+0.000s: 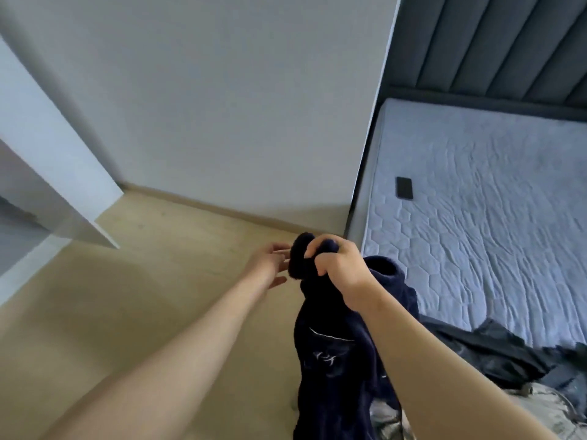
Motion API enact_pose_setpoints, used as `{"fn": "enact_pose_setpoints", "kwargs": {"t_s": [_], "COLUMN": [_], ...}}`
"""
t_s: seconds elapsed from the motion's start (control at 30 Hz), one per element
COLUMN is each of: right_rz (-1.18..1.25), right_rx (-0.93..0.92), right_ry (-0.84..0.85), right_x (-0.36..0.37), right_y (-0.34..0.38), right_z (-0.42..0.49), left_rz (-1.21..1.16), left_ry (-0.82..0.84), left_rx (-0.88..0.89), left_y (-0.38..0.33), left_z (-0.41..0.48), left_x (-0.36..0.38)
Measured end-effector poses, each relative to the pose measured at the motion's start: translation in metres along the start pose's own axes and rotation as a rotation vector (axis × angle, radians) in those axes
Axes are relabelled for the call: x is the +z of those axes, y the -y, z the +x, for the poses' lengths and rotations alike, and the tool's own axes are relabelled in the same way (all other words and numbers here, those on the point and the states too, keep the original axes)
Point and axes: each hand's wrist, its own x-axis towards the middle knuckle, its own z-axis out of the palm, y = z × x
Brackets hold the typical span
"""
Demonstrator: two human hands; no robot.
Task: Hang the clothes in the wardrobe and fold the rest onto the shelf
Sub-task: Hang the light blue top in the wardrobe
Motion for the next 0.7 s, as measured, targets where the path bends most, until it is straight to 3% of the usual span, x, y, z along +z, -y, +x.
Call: {"fn": "enact_pose_setpoints", "kwargs": {"t_s": [0.3, 0.5, 0.7], "right_rz": [0.011, -0.087, -0.169], "right_rx": [-0.279, -0.382, -0.423], "right_ry": [0.304, 0.503, 0.667], "right_x": [0.162, 0.297, 0.393], "right_y": [0.137, 0.184, 0.204], "right_z": [0.010, 0.013, 0.021], "left_rz": [-0.031, 0.234, 0.450], "left_ry": [0.030, 0.060, -0.254], "left_rx": [0.320, 0.396, 0.340], "left_y": [-0.070, -0.083, -0.064], "left_z": [-0.025, -0.052, -0.059], "left_x": [-0.206, -0.351, -0.453]}}
